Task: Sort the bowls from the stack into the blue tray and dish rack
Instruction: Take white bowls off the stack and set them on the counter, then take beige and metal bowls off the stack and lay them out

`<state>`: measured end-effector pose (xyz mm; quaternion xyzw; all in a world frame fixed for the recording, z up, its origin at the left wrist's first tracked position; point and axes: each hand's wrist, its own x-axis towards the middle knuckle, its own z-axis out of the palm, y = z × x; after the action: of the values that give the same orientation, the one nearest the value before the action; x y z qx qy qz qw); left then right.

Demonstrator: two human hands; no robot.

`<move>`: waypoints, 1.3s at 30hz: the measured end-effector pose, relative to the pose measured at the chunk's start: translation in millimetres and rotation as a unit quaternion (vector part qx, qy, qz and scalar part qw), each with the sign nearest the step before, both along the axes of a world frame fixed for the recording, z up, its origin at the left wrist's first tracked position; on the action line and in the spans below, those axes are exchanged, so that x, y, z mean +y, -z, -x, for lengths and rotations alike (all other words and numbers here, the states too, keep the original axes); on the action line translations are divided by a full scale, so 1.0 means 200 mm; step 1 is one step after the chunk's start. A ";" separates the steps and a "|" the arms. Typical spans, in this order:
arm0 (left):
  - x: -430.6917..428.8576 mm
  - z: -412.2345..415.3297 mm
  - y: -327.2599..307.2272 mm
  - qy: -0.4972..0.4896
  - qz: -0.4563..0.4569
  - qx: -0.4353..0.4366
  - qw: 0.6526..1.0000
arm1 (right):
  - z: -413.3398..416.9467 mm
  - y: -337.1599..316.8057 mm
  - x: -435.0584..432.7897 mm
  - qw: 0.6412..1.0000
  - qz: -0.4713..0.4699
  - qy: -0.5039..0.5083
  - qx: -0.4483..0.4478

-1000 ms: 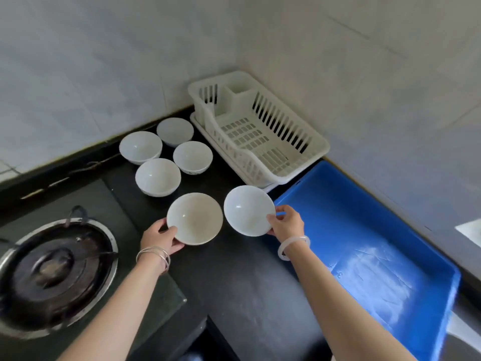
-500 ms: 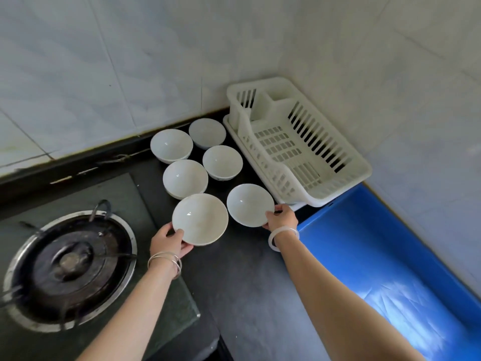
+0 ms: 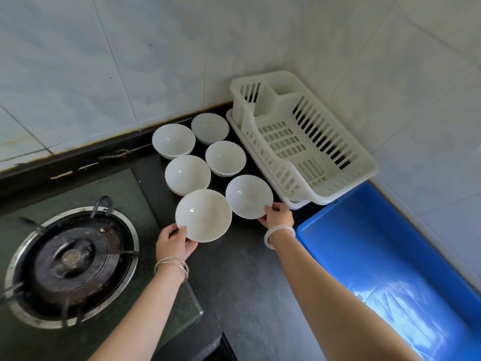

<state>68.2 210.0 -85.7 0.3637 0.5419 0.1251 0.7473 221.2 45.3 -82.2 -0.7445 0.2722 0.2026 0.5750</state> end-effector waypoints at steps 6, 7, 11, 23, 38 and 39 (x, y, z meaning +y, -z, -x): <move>-0.04 0.02 -0.01 -0.013 -0.011 -0.029 0.999 | -0.01 0.02 0.04 1.000 -0.029 0.008 0.006; -0.04 0.02 -0.01 -0.015 -0.016 -0.032 0.999 | -0.01 0.02 0.04 0.999 -0.032 0.008 0.006; -0.07 0.04 -0.01 -0.020 -0.037 -0.038 0.998 | 0.01 0.02 0.03 0.998 -0.062 0.017 0.012; -0.26 0.15 -0.05 0.125 -0.147 0.020 0.981 | 0.20 -0.11 -0.12 0.991 -0.094 -0.099 0.009; -1.33 0.38 -0.32 0.634 -0.206 -0.029 0.745 | 1.20 -0.38 -1.43 0.958 0.265 -0.015 -0.110; -1.40 0.40 -0.33 0.653 -0.223 -0.039 0.723 | 1.28 -0.38 -1.50 0.950 0.296 0.000 -0.103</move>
<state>-12.8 -70.6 -19.1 0.7786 0.0978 -0.2622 0.5617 -34.6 -255.5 -5.7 -0.8981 0.2589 0.0355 0.3538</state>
